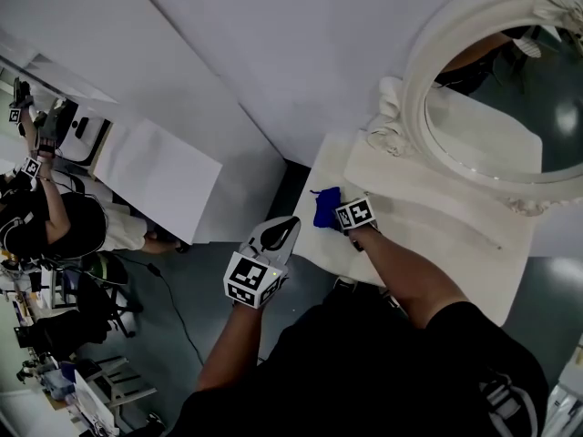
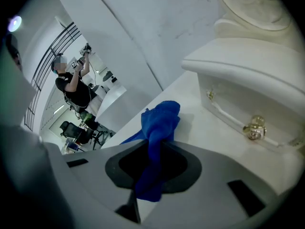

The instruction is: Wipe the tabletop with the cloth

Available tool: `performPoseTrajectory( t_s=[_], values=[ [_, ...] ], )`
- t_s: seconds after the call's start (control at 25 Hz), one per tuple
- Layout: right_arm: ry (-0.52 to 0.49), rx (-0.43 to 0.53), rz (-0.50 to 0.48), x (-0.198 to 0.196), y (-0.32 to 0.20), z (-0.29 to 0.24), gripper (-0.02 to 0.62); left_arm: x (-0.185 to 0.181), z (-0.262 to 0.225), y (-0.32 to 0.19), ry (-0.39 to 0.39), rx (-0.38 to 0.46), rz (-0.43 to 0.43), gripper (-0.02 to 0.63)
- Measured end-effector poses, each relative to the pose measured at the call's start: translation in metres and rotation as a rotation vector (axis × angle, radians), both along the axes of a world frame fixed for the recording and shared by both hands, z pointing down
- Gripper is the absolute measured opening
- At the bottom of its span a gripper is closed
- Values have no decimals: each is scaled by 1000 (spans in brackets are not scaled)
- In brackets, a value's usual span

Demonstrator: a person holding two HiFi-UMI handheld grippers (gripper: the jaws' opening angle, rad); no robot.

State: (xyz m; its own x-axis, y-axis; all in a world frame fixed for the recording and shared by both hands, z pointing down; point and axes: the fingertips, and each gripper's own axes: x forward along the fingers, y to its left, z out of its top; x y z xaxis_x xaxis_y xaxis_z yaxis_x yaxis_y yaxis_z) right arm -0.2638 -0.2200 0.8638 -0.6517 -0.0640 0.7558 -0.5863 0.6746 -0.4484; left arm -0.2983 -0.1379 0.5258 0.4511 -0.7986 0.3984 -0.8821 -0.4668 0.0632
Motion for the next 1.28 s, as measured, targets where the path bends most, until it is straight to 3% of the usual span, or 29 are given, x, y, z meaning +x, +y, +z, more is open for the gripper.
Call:
performPoseTrajectory(
  t_s=[0.2, 0.52, 1.28],
  values=[
    [40, 4, 29, 34, -2, 3, 58, 11, -3, -12, 6, 18, 20, 9],
    [133, -8, 104, 122, -4, 2, 57, 52, -8, -30, 22, 34, 84, 9],
    [300, -60, 394, 405, 32, 2, 58, 221, -12, -55, 42, 59, 335, 9]
  ],
)
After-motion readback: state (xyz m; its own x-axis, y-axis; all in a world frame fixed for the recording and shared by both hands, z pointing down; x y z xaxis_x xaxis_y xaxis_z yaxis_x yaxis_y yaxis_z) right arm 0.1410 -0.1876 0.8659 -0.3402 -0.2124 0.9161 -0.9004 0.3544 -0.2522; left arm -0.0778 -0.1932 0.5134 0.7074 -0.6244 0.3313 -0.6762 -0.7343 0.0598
